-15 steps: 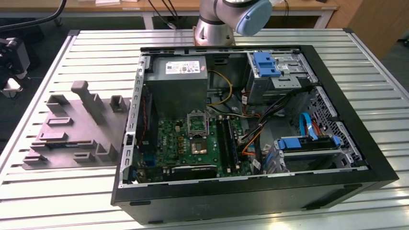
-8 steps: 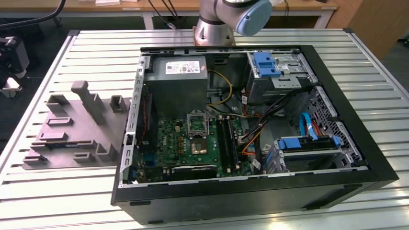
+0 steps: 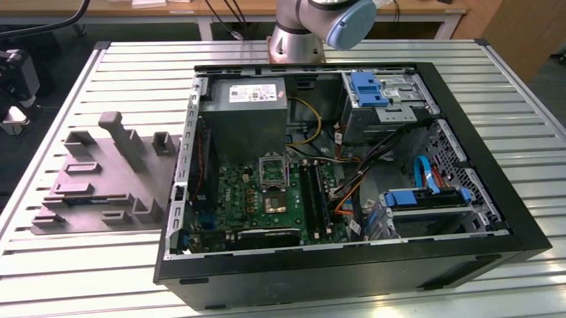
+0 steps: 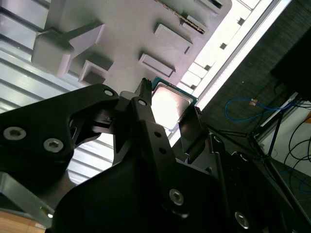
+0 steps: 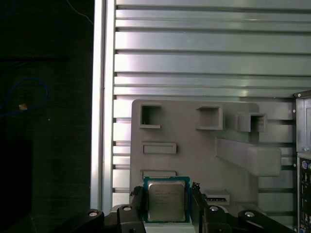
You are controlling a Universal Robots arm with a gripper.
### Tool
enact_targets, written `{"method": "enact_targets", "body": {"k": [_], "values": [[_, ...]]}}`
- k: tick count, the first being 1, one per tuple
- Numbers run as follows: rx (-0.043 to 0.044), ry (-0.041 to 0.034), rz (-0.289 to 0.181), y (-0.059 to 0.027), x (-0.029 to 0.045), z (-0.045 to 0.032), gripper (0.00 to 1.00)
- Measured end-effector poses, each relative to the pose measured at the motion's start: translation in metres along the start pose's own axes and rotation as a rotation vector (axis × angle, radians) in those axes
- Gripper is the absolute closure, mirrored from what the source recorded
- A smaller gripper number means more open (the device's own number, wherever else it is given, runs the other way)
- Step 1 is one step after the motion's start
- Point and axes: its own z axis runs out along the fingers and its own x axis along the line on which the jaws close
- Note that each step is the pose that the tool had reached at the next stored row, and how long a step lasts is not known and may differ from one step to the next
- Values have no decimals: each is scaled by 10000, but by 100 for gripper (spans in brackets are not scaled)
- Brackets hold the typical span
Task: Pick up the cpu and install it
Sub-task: 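Pick up the cpu and move it towards the insertion slot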
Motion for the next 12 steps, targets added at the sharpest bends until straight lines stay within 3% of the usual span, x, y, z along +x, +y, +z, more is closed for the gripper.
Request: {"method": "enact_targets", "body": {"k": [12], "values": [[-1, 0, 1, 2, -1, -45, 53]]}}
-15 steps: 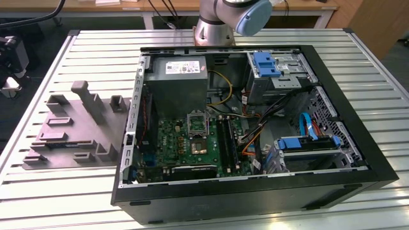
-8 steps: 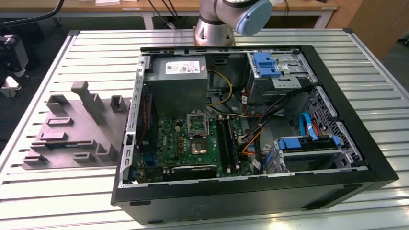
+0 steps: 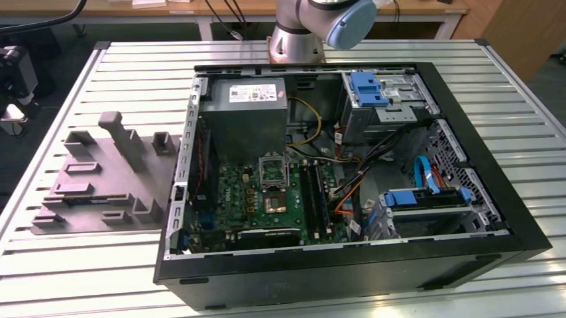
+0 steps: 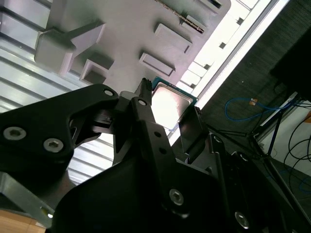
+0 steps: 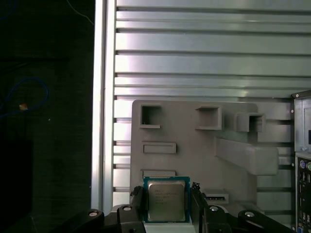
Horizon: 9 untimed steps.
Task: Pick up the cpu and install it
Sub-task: 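Pick up the cpu and move it towards the insertion slot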
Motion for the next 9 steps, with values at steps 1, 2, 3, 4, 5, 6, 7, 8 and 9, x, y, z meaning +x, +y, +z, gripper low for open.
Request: {"method": "enact_targets", "body": {"k": [1, 2, 3, 4, 5, 6, 7, 8, 9], "values": [[0, 0, 0, 0, 0, -3, 53], [0, 0, -1, 0, 0, -7, 53], [0, 0, -1, 0, 0, -11, 53], [0, 0, -1, 0, 0, -14, 53], [-1, -1, -1, 1, -1, -15, 53], [-1, -2, -1, 1, -1, -16, 53], [0, -1, -1, 1, 0, -19, 53], [0, 0, -1, 1, -1, -20, 53], [0, 0, -1, 1, -1, -22, 53]]}}
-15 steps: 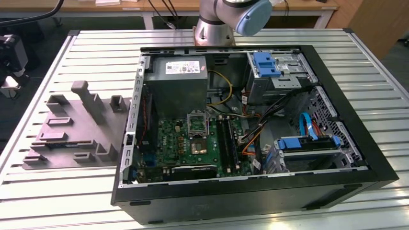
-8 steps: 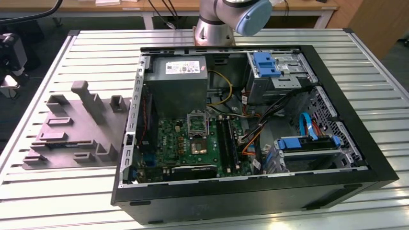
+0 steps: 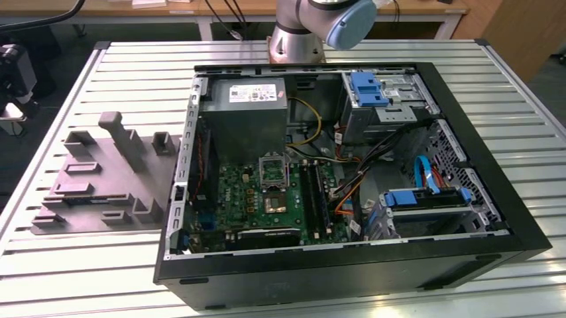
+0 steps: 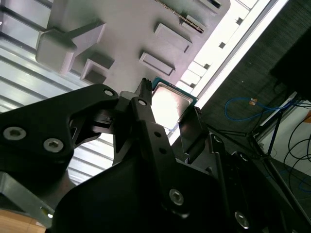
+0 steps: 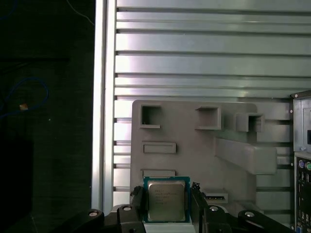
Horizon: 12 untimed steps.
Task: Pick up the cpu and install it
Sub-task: 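Pick up the cpu and move it towards the insertion slot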
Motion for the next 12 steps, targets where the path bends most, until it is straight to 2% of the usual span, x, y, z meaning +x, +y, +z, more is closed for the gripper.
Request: {"method": "enact_targets", "body": {"k": [12], "values": [[1, 1, 0, 2, 0, -37, 53]]}}
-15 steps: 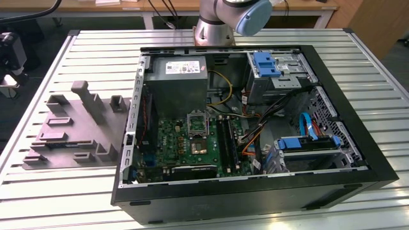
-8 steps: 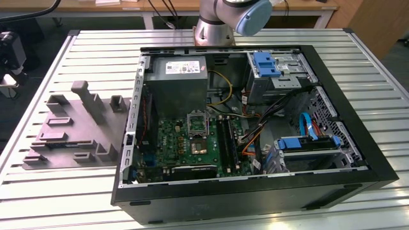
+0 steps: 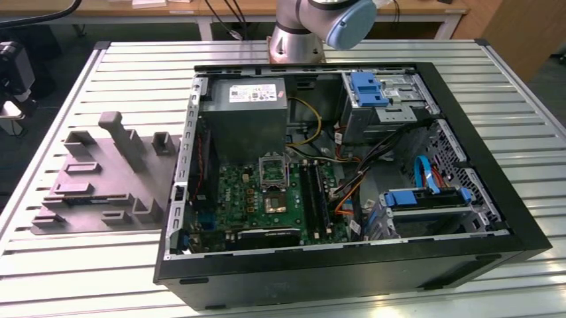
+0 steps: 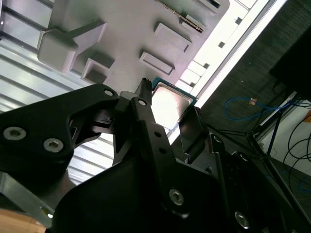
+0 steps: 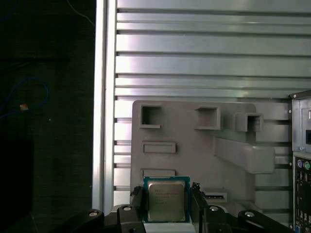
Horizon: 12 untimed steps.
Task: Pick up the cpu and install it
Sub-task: 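Pick up the cpu and move it towards the insertion slot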
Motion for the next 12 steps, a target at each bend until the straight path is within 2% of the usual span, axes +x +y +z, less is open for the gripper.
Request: {"method": "enact_targets", "body": {"k": [12], "values": [[-1, -2, 0, 2, -1, -44, 53]]}}
